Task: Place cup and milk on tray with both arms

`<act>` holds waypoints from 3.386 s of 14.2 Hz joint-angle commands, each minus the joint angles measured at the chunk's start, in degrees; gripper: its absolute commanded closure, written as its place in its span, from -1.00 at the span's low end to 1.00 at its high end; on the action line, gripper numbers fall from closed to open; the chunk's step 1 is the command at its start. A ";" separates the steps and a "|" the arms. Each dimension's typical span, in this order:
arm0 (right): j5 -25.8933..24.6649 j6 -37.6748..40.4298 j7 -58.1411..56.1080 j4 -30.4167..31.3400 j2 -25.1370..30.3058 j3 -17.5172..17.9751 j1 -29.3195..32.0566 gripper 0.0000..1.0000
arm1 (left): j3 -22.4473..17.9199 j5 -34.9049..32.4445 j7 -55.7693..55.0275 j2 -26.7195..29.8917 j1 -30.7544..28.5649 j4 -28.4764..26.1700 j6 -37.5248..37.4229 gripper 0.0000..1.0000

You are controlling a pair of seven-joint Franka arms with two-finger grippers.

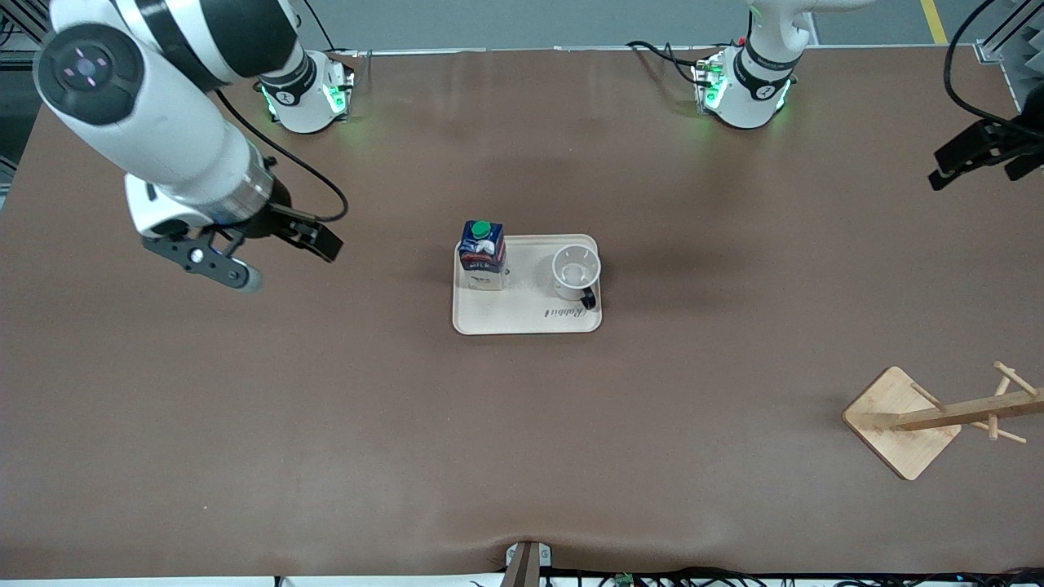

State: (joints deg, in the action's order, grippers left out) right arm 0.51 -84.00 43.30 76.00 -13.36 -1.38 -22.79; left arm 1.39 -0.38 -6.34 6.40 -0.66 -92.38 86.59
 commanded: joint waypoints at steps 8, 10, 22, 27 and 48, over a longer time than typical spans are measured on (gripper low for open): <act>-0.95 -6.79 -33.42 13.56 10.55 0.59 12.40 -1.00 | 4.50 0.90 3.18 0.45 -3.11 -2.01 1.65 -1.00; 0.19 -6.62 -39.49 13.12 10.37 0.59 16.79 -1.00 | 4.50 0.99 3.97 0.54 -3.11 -2.01 1.47 -1.00; 0.37 -2.76 -49.72 15.85 15.38 1.12 24.02 -1.00 | 4.50 0.73 3.80 0.98 -3.20 -1.13 1.03 -1.00; 0.55 -3.45 -49.54 15.76 15.82 0.94 24.46 -1.00 | 4.41 0.38 3.71 -1.22 -3.20 1.15 1.39 -1.00; 0.72 -3.98 -49.01 14.53 15.29 0.68 25.16 -1.00 | 5.64 -0.15 3.44 -1.66 -3.03 2.56 1.30 -1.00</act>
State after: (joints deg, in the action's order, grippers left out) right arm 0.18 -87.76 -5.65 89.98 0.85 -1.27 1.06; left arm 6.42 -0.37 -3.56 4.71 -3.29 -91.23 88.64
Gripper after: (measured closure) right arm 0.000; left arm 0.000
